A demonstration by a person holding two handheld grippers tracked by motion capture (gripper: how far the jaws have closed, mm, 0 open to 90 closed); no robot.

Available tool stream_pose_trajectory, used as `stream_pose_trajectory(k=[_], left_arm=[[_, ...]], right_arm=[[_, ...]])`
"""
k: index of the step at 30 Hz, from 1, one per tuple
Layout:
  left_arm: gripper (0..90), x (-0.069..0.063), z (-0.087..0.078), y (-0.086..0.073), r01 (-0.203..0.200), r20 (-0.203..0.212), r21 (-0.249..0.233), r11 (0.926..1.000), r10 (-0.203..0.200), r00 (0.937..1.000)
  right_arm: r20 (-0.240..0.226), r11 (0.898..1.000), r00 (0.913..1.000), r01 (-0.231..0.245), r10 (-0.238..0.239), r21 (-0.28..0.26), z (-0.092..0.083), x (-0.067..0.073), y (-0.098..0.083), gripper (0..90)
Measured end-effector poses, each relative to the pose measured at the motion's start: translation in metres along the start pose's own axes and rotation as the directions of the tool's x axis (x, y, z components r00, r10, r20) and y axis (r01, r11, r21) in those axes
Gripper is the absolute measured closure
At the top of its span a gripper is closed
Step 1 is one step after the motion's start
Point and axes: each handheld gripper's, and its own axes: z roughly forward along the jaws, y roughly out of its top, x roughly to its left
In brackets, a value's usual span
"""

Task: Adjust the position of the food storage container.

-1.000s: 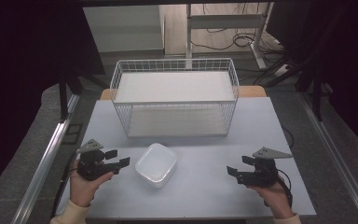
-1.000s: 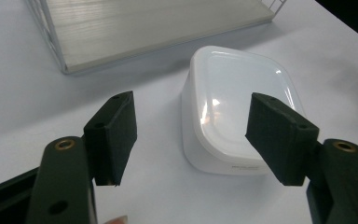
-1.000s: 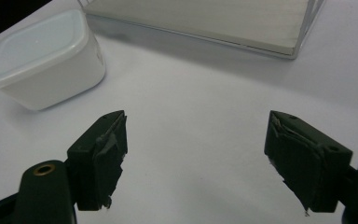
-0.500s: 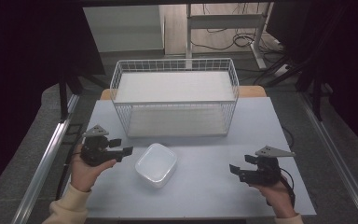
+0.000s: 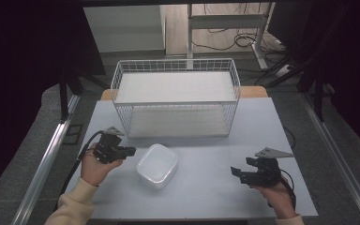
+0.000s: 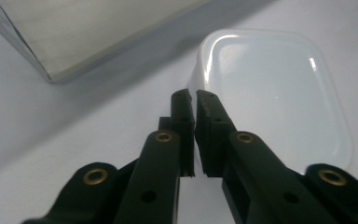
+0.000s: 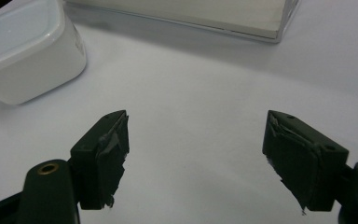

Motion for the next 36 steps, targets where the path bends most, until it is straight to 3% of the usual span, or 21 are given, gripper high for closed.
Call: stream_pose_trajectory(k=[5, 11, 21, 36], left_arm=[[90.0, -0.002, 0.015, -0.001, -0.007, 0.008, 0.04, 0.9992, 0.007, 0.9999], [90.0, 0.0, 0.023, -0.008, 0.019, 0.034, 0.056, 0.9983, -0.02, 0.9992], [90.0, -0.005, 0.021, -0.012, 0.002, 0.04, 0.066, 0.9978, -0.005, 0.9992], [90.0, -0.006, 0.022, -0.021, 0.023, 0.081, 0.058, 0.9981, -0.028, 0.9964]], right_arm=[[0.0, 1.0, 1.0, 0.004, -0.004, 0.001, 0.0, 0.0, -0.001, 22.4], [-0.001, 1.0, 1.0, 0.01, -0.01, 0.006, 0.001, 0.001, -0.001, 22.4], [0.001, 1.0, 0.9999, 0.017, -0.017, 0.014, 0.002, 0.001, -0.002, 22.4], [-0.011, 0.999, 0.9995, 0.031, -0.031, 0.024, 0.002, 0.006, -0.001, 22.2]])
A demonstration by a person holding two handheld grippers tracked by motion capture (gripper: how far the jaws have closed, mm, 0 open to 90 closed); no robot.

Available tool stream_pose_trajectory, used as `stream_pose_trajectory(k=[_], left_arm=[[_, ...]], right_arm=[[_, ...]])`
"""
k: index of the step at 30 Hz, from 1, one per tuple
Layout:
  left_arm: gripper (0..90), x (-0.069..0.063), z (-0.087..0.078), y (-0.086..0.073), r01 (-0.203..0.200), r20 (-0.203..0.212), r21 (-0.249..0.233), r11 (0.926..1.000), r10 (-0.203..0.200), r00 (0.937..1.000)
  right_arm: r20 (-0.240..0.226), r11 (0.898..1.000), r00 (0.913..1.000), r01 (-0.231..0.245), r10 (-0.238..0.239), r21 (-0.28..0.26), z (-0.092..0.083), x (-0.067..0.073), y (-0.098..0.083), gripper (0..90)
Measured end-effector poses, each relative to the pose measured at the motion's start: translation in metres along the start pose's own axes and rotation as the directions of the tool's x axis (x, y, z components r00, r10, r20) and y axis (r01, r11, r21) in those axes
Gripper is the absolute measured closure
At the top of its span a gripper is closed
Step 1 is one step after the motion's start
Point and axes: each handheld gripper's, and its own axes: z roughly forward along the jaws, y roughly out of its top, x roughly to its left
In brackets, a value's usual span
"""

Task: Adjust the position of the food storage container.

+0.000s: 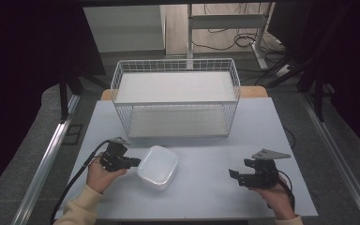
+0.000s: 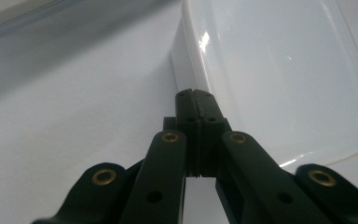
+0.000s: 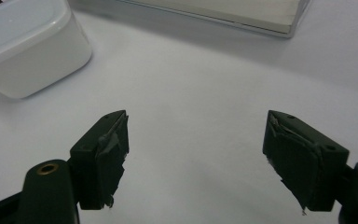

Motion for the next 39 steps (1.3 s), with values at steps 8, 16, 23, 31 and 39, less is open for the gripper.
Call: stream_pose_trajectory(k=[8, 16, 23, 31, 39], left_arm=[[90.0, -0.006, 0.002, -0.002, -0.008, 0.021, -0.001, 1.0, 0.008, 0.9997], [90.0, -0.012, 0.004, -0.005, -0.013, 0.052, 0.001, 0.9999, 0.013, 0.9986], [90.0, -0.02, 0.005, -0.008, -0.027, 0.073, 0.007, 0.9996, 0.026, 0.997], [90.0, -0.03, 0.011, -0.01, -0.036, 0.111, 0.023, 0.9991, 0.033, 0.9933], [90.0, -0.037, 0.023, -0.012, -0.033, 0.152, 0.044, 0.9985, 0.026, 0.988]], right_arm=[[-0.003, 1.0, 1.0, 0.005, -0.005, -0.002, -0.001, 0.002, 0.001, 22.1], [-0.001, 1.0, 1.0, 0.0, 0.0, -0.004, -0.002, 0.001, 0.001, 22.1], [-0.002, 1.0, 1.0, 0.0, 0.0, 0.001, -0.001, 0.002, 0.001, 22.1], [-0.006, 1.0, 1.0, 0.002, -0.002, 0.005, 0.0, 0.003, 0.001, 22.1], [-0.007, 1.0, 1.0, 0.001, -0.001, 0.01, 0.001, 0.003, 0.001, 22.1]])
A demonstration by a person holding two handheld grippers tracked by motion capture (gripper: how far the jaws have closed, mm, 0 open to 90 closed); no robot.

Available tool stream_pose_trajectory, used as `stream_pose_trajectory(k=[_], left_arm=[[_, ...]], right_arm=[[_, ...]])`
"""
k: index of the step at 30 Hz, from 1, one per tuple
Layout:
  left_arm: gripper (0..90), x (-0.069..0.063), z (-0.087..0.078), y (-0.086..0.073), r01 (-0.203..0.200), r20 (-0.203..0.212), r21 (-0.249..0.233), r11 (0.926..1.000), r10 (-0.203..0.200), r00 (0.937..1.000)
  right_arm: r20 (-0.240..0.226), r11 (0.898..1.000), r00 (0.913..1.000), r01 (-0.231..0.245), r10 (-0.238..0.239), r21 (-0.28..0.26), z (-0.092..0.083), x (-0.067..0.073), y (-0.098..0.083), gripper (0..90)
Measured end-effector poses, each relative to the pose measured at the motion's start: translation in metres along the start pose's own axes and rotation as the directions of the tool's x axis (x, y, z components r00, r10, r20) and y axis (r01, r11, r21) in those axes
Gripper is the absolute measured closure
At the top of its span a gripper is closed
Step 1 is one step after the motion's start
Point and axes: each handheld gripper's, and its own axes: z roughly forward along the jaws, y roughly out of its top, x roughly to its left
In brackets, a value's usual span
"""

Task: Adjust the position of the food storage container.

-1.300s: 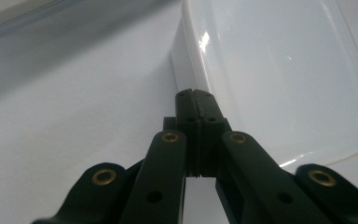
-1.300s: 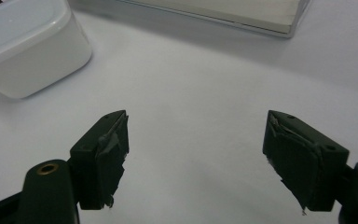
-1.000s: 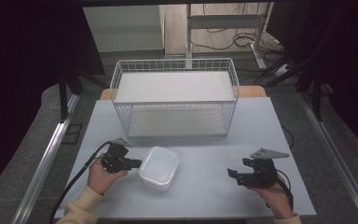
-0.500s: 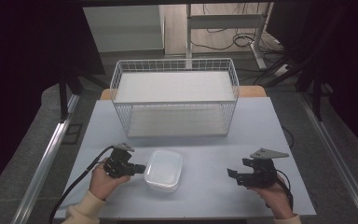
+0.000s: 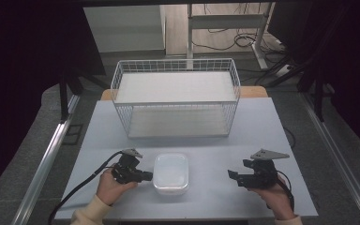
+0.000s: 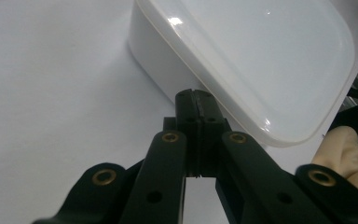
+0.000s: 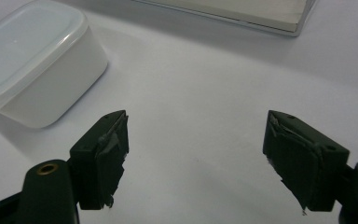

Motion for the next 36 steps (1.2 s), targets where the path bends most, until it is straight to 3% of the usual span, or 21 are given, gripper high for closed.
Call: stream_pose_trajectory(k=[12, 15, 18, 21, 24, 25, 30, 36], left_arm=[[90.0, -0.003, 0.002, 0.001, -0.009, -0.008, -0.001, 1.0, 0.009, 0.9999], [90.0, -0.001, -0.008, 0.001, -0.015, -0.055, -0.024, 0.9996, 0.014, 0.9984], [90.0, 0.001, -0.023, 0.001, -0.005, -0.067, -0.082, 0.9966, 0.0, 0.9977], [85.1, 0.0, -0.039, -0.001, 0.007, -0.098, -0.17, 0.9854, -0.024, 0.9949], [62.1, -0.002, -0.048, -0.003, 0.019, -0.138, -0.244, 0.9695, -0.054, 0.989], [58.1, -0.003, -0.049, -0.003, 0.022, -0.141, -0.26, 0.9654, -0.061, 0.9882], [46.1, -0.005, -0.056, -0.005, 0.037, -0.128, -0.3, 0.9532, -0.079, 0.9886], [41.9, -0.002, -0.061, -0.008, 0.059, -0.127, -0.321, 0.9452, -0.104, 0.9864]], right_arm=[[0.0, 1.0, 1.0, 0.005, -0.005, 0.008, 0.001, 0.0, -0.001, 22.1], [0.002, 1.0, 1.0, 0.003, -0.003, 0.002, 0.0, -0.001, -0.001, 22.1], [0.002, 1.0, 1.0, 0.002, -0.002, 0.0, 0.0, -0.001, 0.0, 22.1], [0.001, 1.0, 1.0, 0.002, -0.002, -0.001, -0.001, 0.0, -0.001, 22.1], [0.005, 1.0, 1.0, -0.001, 0.001, -0.002, -0.003, -0.001, -0.002, 22.1], [0.006, 1.0, 1.0, -0.001, 0.001, -0.004, -0.003, -0.001, -0.002, 22.1], [0.008, 1.0, 1.0, -0.001, 0.001, -0.011, -0.005, 0.0, -0.002, 22.1], [-0.001, 1.0, 1.0, 0.002, -0.002, -0.012, -0.003, 0.001, -0.001, 21.7]])
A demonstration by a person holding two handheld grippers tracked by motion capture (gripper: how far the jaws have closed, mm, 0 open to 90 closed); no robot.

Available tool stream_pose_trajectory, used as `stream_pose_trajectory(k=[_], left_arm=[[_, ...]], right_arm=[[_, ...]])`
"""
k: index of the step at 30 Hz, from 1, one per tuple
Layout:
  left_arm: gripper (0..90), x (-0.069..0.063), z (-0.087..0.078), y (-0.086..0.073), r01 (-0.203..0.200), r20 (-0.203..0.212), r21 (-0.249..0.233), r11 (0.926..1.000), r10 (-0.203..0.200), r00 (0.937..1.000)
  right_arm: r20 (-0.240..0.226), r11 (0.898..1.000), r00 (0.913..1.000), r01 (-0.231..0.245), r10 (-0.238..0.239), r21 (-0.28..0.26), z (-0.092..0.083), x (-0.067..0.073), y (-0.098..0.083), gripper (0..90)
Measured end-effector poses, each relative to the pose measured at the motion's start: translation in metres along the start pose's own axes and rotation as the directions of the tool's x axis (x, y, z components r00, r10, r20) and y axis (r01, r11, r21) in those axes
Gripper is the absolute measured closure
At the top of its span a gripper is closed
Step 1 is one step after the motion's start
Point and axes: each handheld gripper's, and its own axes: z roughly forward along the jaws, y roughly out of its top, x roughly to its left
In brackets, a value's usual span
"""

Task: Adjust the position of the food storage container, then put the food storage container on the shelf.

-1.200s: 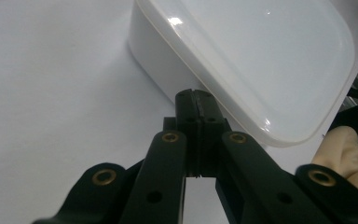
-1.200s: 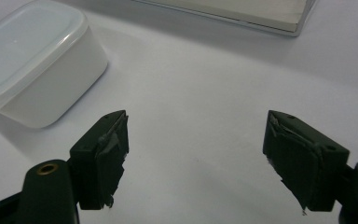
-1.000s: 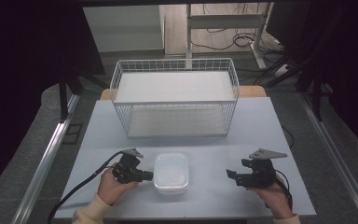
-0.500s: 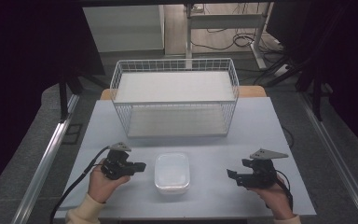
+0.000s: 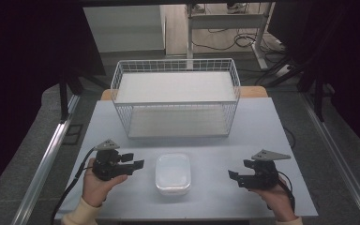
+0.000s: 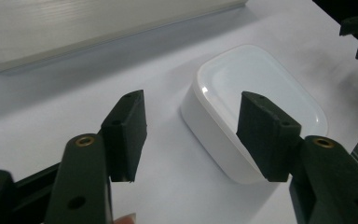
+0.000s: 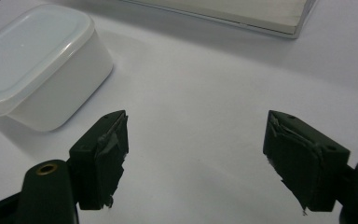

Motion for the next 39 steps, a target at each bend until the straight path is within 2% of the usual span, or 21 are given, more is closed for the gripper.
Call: stream_pose_trajectory(k=[2, 6, 9, 13, 17, 23, 28, 31, 39], left_arm=[[38.3, -0.001, -0.001, 0.0, 0.007, -0.004, -0.003, 1.0, -0.007, 1.0], [35.2, -0.001, -0.001, 0.001, 0.023, 0.024, -0.009, 0.9997, -0.022, 0.9995], [34.3, 0.0, 0.004, 0.002, 0.032, 0.033, 0.001, 0.9995, -0.032, 0.9989], [34.1, 0.0, 0.005, 0.004, 0.054, 0.06, -0.003, 0.9986, -0.053, 0.9967], [33.8, 0.002, 0.004, 0.007, 0.076, 0.078, -0.007, 0.997, -0.076, 0.9941], [33.4, 0.003, 0.006, 0.012, 0.093, 0.084, -0.002, 0.9957, -0.092, 0.9922], [33.4, 0.002, 0.014, 0.017, 0.109, 0.107, 0.01, 0.994, -0.11, 0.9882], [33.1, 0.001, 0.02, 0.017, 0.125, 0.13, 0.021, 0.9919, -0.127, 0.9833], [32.5, -0.002, 0.026, 0.014, 0.133, 0.138, 0.042, 0.9902, -0.138, 0.9808]], right_arm=[[-0.005, 1.0, 1.0, -0.006, 0.006, -0.006, 0.0, 0.0, 0.001, 21.1], [-0.014, 0.999, 0.9999, -0.01, 0.01, -0.031, 0.0, 0.002, 0.005, 19.5], [-0.026, 0.999, 0.9994, -0.023, 0.022, -0.04, -0.001, 0.004, 0.007, 19.2], [-0.032, 0.999, 0.9994, -0.017, 0.015, -0.051, 0.001, 0.007, 0.011, 19.2], [-0.053, 0.998, 0.9984, -0.021, 0.018, -0.062, 0.003, 0.013, 0.023, 19.4], [-0.093, 0.998, 0.9945, -0.051, 0.047, -0.043, 0.014, 0.018, 0.039, 21.0], [-0.121, 0.998, 0.9909, -0.06, 0.058, -0.007, 0.029, 0.029, 0.051, 22.3], [-0.141, 0.997, 0.9874, -0.071, 0.071, 0.01, 0.037, 0.036, 0.057, 22.5], [-0.192, 0.995, 0.977, -0.087, 0.092, 0.039, 0.056, 0.051, 0.065, 22.8]])
